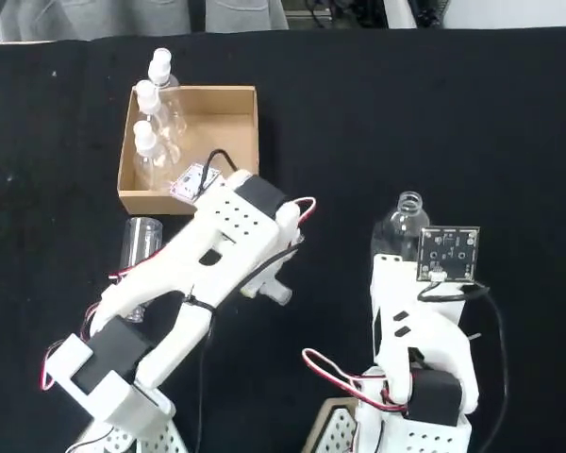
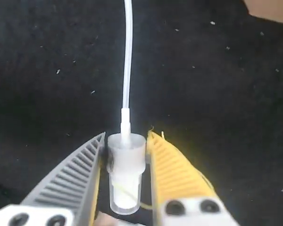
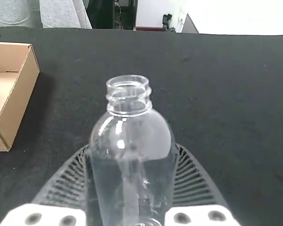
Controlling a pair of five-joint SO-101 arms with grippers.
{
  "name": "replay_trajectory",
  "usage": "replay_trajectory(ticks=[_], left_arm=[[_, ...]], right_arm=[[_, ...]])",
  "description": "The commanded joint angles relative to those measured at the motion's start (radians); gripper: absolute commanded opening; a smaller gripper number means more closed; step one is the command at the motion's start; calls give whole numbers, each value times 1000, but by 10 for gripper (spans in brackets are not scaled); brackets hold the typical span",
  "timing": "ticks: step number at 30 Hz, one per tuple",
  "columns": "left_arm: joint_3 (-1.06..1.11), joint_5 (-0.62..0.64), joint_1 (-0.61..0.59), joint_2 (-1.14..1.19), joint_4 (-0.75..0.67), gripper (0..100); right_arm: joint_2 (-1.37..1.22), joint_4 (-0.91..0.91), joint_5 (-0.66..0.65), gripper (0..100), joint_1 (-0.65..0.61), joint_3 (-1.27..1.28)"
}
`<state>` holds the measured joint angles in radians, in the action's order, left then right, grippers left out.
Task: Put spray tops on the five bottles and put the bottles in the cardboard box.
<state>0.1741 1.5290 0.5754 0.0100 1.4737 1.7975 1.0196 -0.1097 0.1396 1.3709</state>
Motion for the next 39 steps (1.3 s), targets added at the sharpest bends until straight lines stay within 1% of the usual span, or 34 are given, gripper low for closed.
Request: replay_trajectory(ticks=[1,9,13,22,28,30,36,39], left_arm=[[-12,37,-54,-14,-26,30],[-15,40,-168,-14,-28,30],[-19,84,-226,-15,-23,30],[-56,80,-383,-15,-25,30],[-61,78,-424,-15,-29,35],[-70,77,-427,-11,-29,84],[-67,81,-423,-6,-26,384],[-67,81,-423,-8,-26,476]], right_arm=[[48,-11,-3,35,23,-5],[48,-9,-3,35,23,-4],[48,-9,-3,35,23,-4],[48,-9,-3,35,23,-4],[48,-11,-3,35,23,-4],[48,-11,-3,35,23,-4],[48,-11,-3,35,23,-4],[48,-11,-3,35,23,-4]])
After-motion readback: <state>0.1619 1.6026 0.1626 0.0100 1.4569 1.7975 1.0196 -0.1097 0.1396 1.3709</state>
